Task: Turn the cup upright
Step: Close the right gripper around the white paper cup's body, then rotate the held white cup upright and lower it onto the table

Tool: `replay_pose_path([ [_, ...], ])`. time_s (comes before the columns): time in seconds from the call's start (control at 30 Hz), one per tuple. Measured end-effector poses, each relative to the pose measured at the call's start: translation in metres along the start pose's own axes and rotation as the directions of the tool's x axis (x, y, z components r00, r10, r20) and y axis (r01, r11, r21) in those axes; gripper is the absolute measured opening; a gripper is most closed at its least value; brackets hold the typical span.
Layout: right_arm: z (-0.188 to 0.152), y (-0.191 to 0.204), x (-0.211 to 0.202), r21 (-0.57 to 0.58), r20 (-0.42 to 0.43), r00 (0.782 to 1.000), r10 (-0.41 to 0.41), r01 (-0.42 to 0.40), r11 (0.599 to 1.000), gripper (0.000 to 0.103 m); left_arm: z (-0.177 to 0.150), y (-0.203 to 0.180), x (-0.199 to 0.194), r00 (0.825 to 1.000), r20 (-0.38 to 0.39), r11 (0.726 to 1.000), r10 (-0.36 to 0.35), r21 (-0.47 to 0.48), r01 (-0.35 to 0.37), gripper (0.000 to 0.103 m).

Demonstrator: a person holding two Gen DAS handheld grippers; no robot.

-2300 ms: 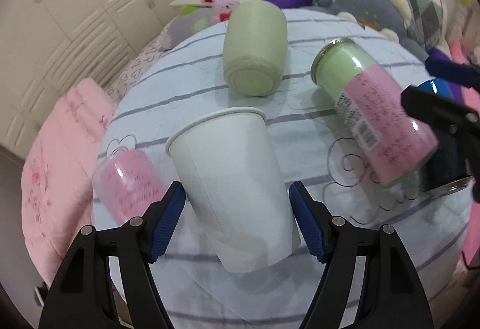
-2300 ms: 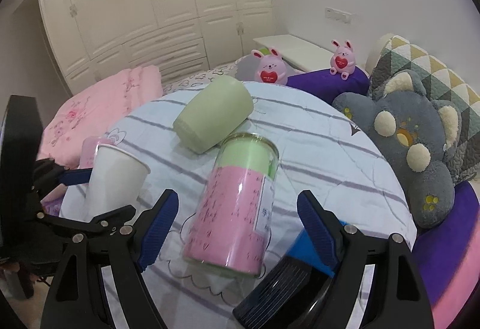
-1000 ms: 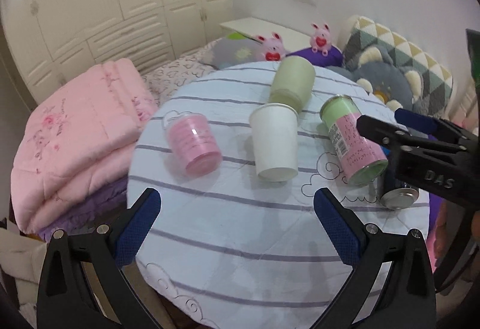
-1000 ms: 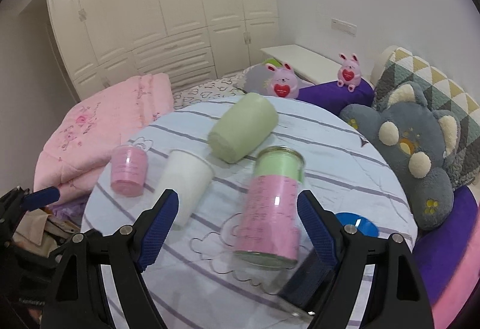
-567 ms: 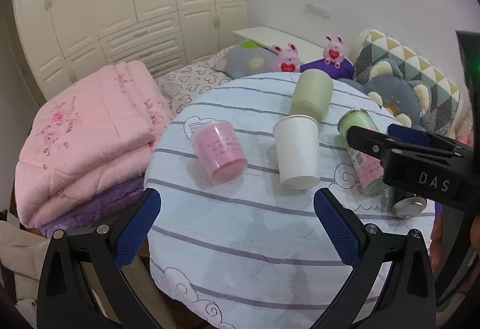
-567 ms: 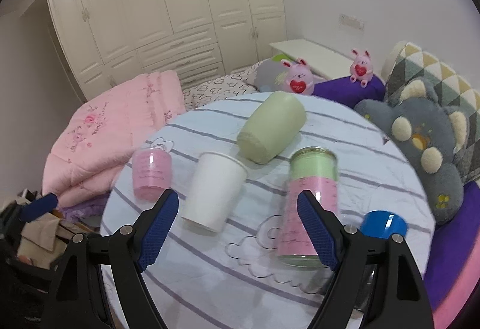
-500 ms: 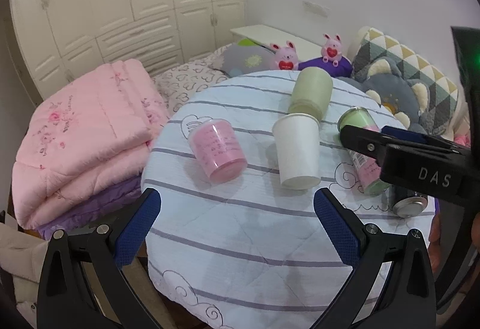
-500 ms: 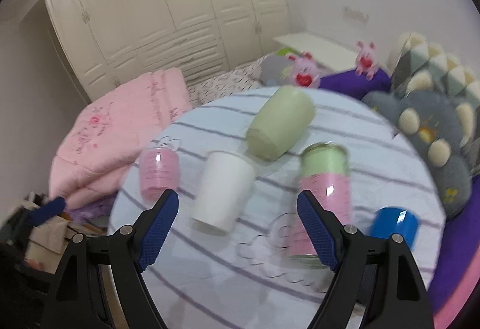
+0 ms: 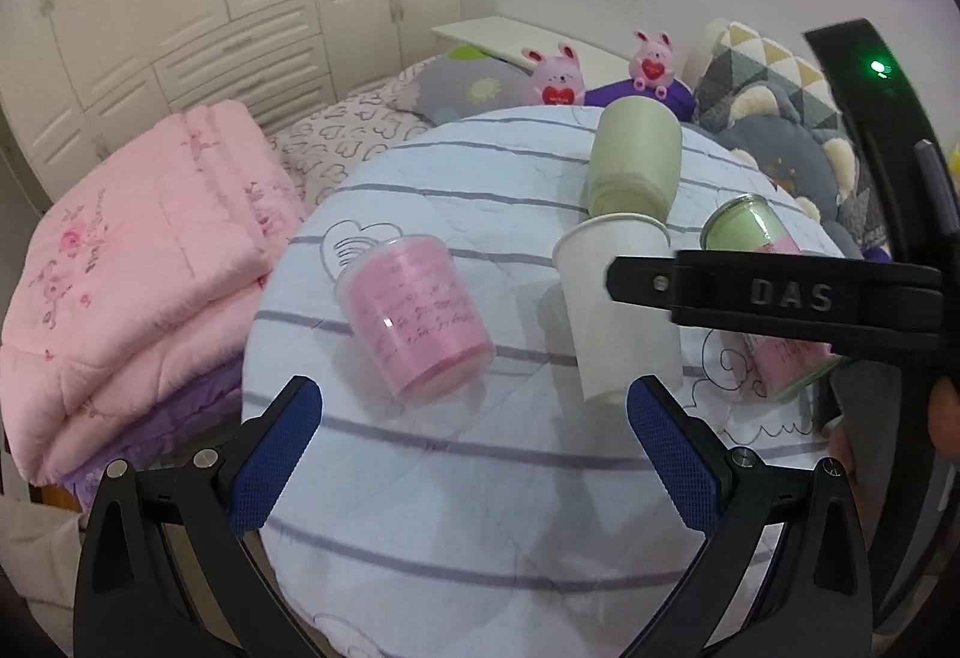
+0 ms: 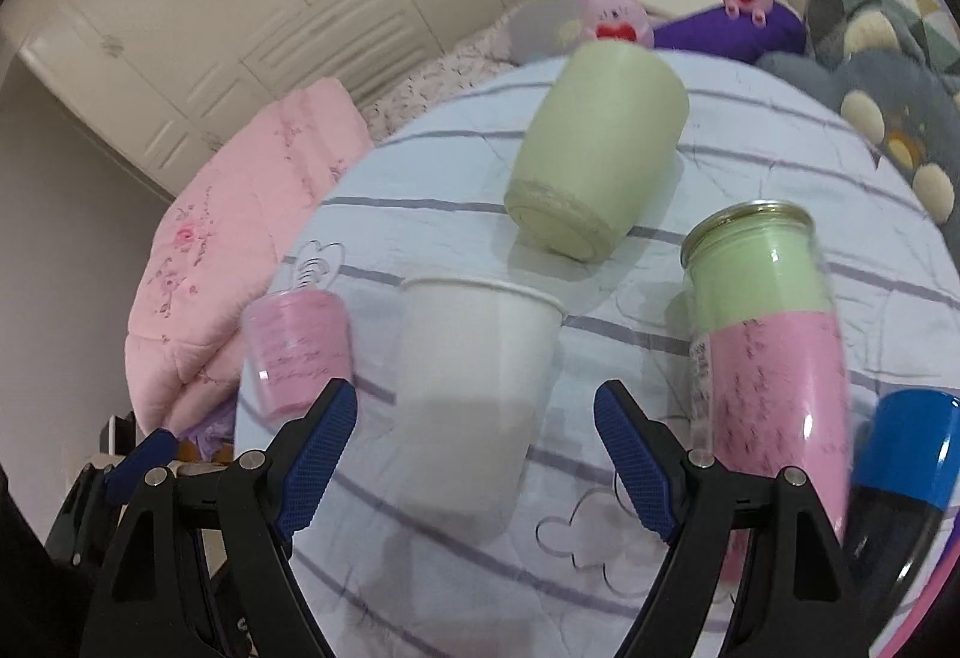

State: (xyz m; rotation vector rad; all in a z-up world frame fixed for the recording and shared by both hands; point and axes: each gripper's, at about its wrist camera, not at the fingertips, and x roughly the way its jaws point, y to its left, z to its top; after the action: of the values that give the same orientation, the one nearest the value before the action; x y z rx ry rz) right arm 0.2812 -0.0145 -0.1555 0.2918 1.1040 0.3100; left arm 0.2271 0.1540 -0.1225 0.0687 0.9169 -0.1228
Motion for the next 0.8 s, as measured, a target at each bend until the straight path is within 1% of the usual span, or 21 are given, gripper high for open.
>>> replay_pose_path([
  [0.07,0.004,-0.001,0.007,-0.005,-0.004,1.0,-0.013,0.013,1.0,0.083,0.003,-0.001,0.005,1.0,-0.001,1.0,-0.012,0.014,0.012,0.103],
  [0.13,0.009,0.0,0.016,-0.003,-0.024,1.0,0.005,-0.005,1.0,0.083,0.005,-0.003,0.011,1.0,-0.008,0.999,-0.012,0.031,0.012,0.103],
  [0.23,0.011,0.003,0.027,-0.011,-0.047,0.999,0.004,-0.005,1.0,0.083,0.006,-0.005,0.018,1.0,-0.024,0.999,-0.019,0.042,0.02,0.103],
  [0.4,0.011,0.001,0.032,-0.014,-0.026,0.999,0.045,-0.045,0.999,0.082,0.007,-0.01,0.023,0.999,-0.031,0.998,-0.032,0.054,0.033,0.103],
  [0.43,0.013,0.001,0.033,-0.028,-0.026,0.999,0.042,-0.043,0.999,0.081,0.007,-0.011,0.024,0.999,-0.033,0.998,-0.033,0.056,0.034,0.103],
  [0.47,0.013,0.001,0.034,-0.033,-0.026,0.999,0.044,-0.044,0.998,0.072,0.007,-0.012,0.025,0.999,-0.034,0.998,-0.033,0.057,0.035,0.103],
  [0.5,0.013,0.001,0.035,-0.038,-0.029,0.998,0.047,-0.048,0.998,0.069,0.008,-0.013,0.026,0.999,-0.037,0.998,-0.032,0.059,0.034,0.103],
  [0.57,0.012,0.001,0.033,-0.057,-0.024,0.999,0.047,-0.049,0.997,0.069,0.008,-0.014,0.027,0.999,-0.042,0.998,-0.032,0.06,0.035,0.103],
  [0.8,0.014,0.004,0.01,-0.11,0.066,0.996,0.058,-0.05,0.993,0.069,0.012,-0.018,0.031,0.997,-0.041,0.997,-0.062,0.037,0.063,0.103],
])
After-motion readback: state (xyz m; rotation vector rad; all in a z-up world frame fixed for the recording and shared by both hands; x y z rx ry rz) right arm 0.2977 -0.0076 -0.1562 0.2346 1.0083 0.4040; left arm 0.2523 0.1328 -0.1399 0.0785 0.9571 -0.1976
